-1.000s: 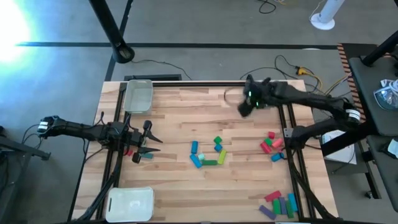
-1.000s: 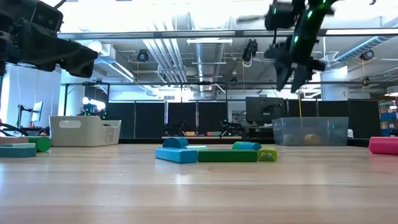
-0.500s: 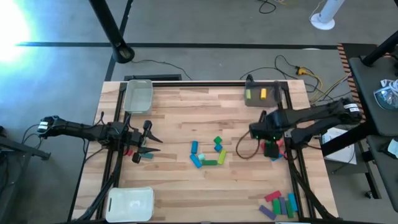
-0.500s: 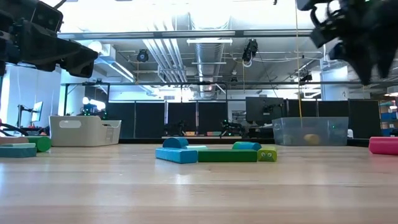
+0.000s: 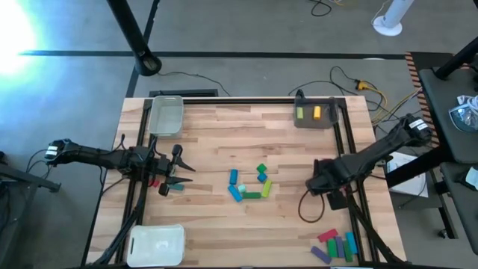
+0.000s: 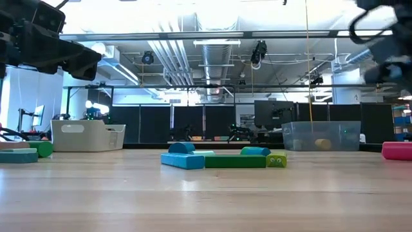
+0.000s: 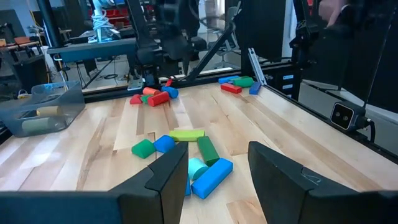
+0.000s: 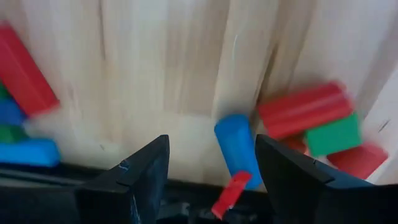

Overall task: Sort blocks
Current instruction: Put the right blue cylindrical block into the black bin

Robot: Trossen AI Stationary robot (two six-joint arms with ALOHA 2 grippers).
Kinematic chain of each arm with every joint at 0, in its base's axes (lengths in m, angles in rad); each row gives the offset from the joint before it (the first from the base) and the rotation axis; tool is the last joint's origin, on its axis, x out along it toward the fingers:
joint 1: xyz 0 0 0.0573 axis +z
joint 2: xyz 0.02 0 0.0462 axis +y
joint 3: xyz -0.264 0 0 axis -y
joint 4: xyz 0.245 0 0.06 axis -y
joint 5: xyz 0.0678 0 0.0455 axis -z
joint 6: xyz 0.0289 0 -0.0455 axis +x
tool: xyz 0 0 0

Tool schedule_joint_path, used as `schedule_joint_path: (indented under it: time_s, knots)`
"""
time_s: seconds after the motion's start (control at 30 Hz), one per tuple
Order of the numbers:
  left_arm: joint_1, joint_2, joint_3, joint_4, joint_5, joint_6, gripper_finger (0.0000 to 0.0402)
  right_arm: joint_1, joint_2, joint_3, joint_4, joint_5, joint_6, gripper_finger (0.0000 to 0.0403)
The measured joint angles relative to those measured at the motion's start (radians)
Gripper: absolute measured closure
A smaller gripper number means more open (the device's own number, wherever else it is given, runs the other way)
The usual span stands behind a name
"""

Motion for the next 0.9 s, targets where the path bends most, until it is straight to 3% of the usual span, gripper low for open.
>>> schedule_joint_path:
  time_s: [0.47, 0.7, 0.9]
  knots:
    - [0.000, 0.000, 0.000, 0.000, 0.000, 0.000, 0.0248, 0.014, 0.000, -0.180, 0.083, 0.001, 0.078, 0.0184]
    - [0.000, 0.000, 0.000, 0.000, 0.000, 0.000, 0.0248, 0.014, 0.000, -0.276, 0.259, 0.012, 0.206, 0.0201]
    - [0.000, 0.000, 0.000, 0.000, 0.000, 0.000, 0.0248, 0.016, -0.002, -0.299, 0.283, 0.017, 0.222, 0.0232]
